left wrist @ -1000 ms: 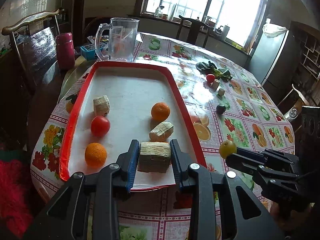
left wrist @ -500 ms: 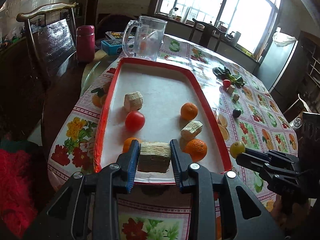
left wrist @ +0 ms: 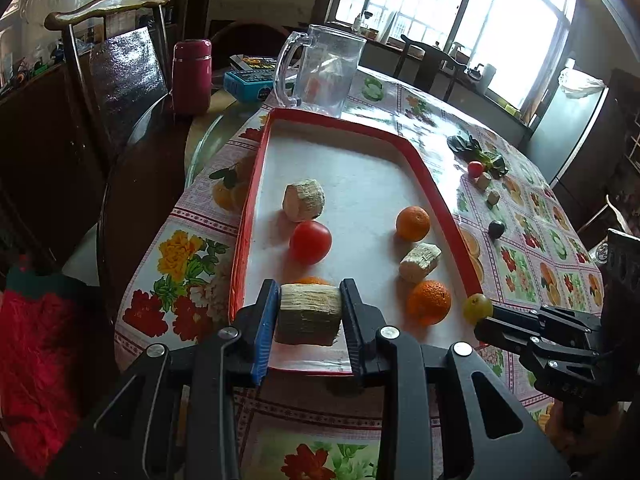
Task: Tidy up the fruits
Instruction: 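Carry the beige block and green-yellow fruit into the tray and open both tools, then grasp the dark plum with the left tool while the right tool grasps a round beige block, then carry the plum and round beige block into the tray and open both tools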
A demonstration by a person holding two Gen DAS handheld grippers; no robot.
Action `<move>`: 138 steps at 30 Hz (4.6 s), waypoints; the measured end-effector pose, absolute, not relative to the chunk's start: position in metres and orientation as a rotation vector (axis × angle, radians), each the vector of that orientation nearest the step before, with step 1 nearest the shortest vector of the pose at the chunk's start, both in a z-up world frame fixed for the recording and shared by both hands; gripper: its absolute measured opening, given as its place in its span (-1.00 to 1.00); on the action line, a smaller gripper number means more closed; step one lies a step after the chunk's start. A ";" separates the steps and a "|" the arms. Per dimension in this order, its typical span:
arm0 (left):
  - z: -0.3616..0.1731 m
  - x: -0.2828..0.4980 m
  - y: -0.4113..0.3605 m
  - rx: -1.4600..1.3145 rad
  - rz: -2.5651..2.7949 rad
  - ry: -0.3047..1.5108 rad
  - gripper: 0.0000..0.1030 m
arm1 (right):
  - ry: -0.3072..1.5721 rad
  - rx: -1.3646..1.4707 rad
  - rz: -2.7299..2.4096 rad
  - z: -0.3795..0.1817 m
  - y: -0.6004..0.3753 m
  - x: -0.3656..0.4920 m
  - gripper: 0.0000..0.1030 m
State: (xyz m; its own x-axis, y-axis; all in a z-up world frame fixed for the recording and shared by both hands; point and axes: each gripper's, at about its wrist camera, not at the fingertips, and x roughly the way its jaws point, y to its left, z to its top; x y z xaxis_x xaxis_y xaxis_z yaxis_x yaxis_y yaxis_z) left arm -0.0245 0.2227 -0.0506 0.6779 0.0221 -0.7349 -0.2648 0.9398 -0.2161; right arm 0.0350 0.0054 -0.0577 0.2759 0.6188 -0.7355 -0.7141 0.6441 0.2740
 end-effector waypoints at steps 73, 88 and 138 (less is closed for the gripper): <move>-0.042 0.055 0.069 -0.209 -0.093 0.867 -0.28 | 0.916 0.139 0.579 -0.062 -0.183 0.110 -0.20; -0.057 0.110 0.026 -0.158 -0.164 0.921 -0.28 | 0.925 0.134 0.520 -0.069 -0.209 0.155 -0.20; -0.055 0.134 0.067 -0.285 -0.180 0.888 -0.55 | 0.876 0.024 0.613 -0.050 -0.122 0.255 -0.50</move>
